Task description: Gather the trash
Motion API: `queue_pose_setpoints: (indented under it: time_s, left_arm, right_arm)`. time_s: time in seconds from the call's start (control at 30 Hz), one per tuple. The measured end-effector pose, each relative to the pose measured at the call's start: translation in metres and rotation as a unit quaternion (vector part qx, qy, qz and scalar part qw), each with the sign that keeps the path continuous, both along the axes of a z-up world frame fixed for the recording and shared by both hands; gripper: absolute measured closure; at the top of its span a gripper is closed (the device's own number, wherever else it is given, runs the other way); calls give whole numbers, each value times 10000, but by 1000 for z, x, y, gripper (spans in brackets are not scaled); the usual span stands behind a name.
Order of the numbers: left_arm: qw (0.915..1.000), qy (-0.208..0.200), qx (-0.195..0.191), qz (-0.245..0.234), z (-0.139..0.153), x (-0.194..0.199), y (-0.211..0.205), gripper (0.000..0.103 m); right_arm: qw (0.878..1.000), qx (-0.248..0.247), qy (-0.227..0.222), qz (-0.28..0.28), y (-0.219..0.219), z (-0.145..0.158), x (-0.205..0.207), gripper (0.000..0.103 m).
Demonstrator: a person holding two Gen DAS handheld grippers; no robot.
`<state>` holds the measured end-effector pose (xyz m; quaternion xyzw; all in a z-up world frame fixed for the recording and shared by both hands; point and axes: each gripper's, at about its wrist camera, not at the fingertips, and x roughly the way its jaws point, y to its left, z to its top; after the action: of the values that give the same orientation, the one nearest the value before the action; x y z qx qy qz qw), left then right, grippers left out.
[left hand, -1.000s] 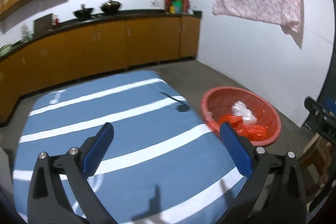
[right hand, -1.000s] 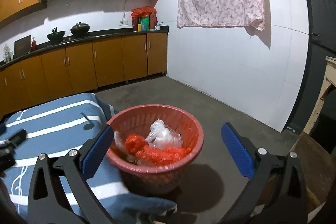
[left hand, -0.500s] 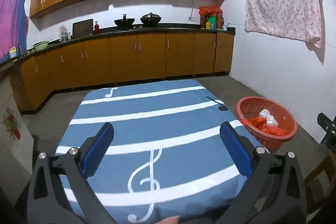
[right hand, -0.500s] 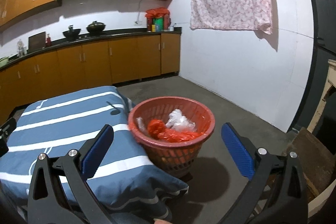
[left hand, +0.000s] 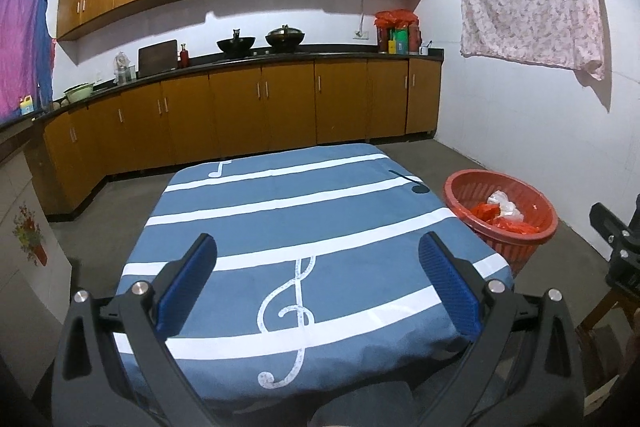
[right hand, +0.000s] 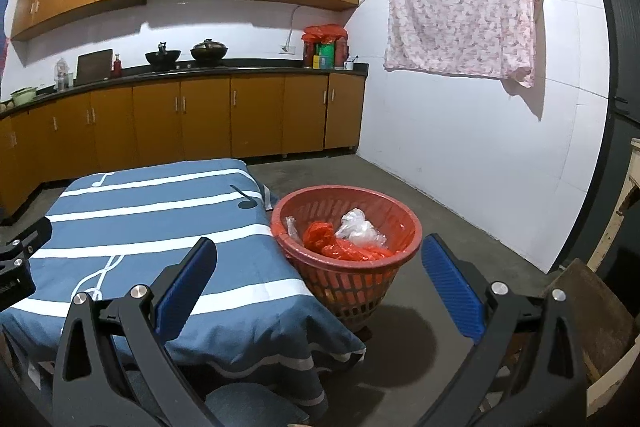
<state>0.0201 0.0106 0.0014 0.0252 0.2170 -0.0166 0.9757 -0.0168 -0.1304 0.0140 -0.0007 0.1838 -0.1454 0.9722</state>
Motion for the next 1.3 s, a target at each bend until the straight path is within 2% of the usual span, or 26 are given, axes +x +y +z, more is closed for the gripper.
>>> queue_pose_setpoints:
  time_s: [0.3,1.3]
  left_arm:
    - [9998,-162,28,-66,4,-14,-6,4]
    - [9999,-54,-39,-150,-3,-24,-15,4]
  right_arm:
    - [9999,43,-93,7,7,0,-11,2]
    - [10000,57,-1,-57,10,-6,-20,2]
